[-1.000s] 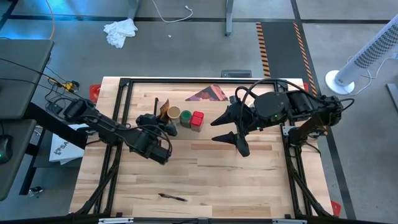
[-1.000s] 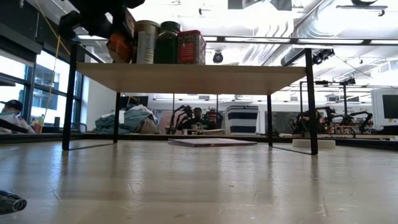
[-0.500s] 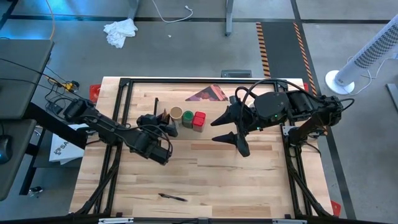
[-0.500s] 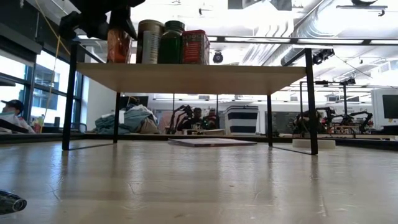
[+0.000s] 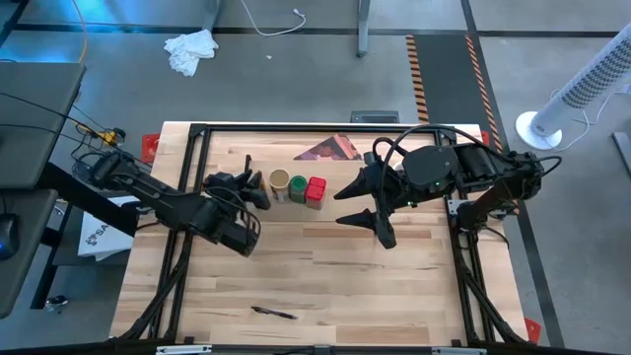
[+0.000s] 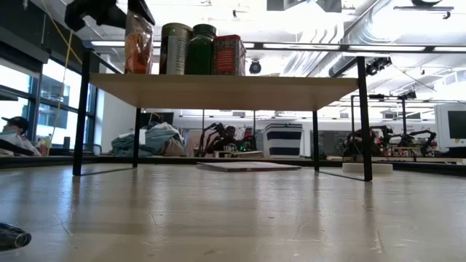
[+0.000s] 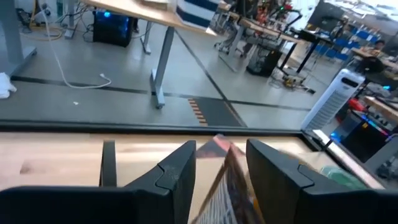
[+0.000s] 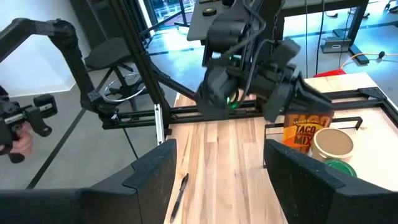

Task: Shelf spices
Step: Put the orange seasoning pack on the shelf, then adjust the seasoning bottles

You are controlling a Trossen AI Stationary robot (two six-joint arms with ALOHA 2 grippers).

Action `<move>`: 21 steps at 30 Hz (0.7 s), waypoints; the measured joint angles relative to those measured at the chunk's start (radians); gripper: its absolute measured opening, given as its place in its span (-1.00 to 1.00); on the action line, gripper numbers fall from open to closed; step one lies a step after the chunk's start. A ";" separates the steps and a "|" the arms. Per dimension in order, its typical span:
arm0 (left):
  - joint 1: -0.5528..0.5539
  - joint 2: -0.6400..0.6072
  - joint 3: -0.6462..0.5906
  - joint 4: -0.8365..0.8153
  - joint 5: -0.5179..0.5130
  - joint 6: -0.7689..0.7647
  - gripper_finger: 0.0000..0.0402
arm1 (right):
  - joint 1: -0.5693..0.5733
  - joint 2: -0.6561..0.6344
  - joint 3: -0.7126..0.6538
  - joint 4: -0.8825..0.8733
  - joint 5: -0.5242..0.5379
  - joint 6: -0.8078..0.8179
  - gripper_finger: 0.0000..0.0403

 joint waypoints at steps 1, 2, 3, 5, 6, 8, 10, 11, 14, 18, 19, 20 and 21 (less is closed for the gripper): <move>-0.003 -0.015 0.000 0.000 -0.007 0.014 -0.31 | 0.000 0.000 0.000 0.000 0.000 0.000 0.18; -0.006 -0.031 0.000 0.000 -0.015 0.032 -0.31 | 0.000 0.000 0.000 0.000 0.000 0.000 0.18; -0.008 -0.046 0.000 0.001 -0.025 0.052 -0.31 | 0.000 0.000 0.000 0.000 0.000 0.000 0.18; -0.014 -0.082 0.000 0.006 -0.044 0.085 -0.31 | 0.000 0.000 0.000 0.001 0.000 -0.001 0.18; -0.016 -0.100 0.000 0.011 -0.047 0.108 -0.31 | 0.000 0.000 0.000 0.001 0.000 -0.007 0.18; -0.025 -0.135 0.000 0.023 -0.047 0.159 -0.31 | 0.000 0.000 0.000 0.003 0.000 -0.016 0.18; -0.037 -0.169 0.000 0.051 -0.046 0.223 -0.31 | 0.000 0.000 0.000 0.003 0.000 -0.019 0.18; -0.045 -0.186 0.000 0.067 -0.046 0.261 -0.31 | 0.000 0.000 0.000 0.003 0.000 -0.019 0.18; -0.073 -0.239 0.000 0.132 -0.034 0.378 -0.31 | 0.000 0.000 0.000 0.003 0.000 -0.036 0.18; -0.120 -0.304 0.000 0.297 0.041 0.541 -0.31 | 0.000 0.000 0.000 -0.013 0.000 -0.050 0.18; -0.134 -0.319 0.000 0.345 0.088 0.615 -0.31 | 0.000 0.000 0.000 -0.031 0.000 -0.048 0.18; -0.149 -0.334 0.000 0.392 0.152 0.705 -0.31 | 0.000 0.000 0.000 -0.053 0.000 -0.040 0.18; -0.164 -0.348 0.000 0.437 0.221 0.792 -0.31 | 0.000 0.000 0.000 -0.077 -0.001 -0.036 0.18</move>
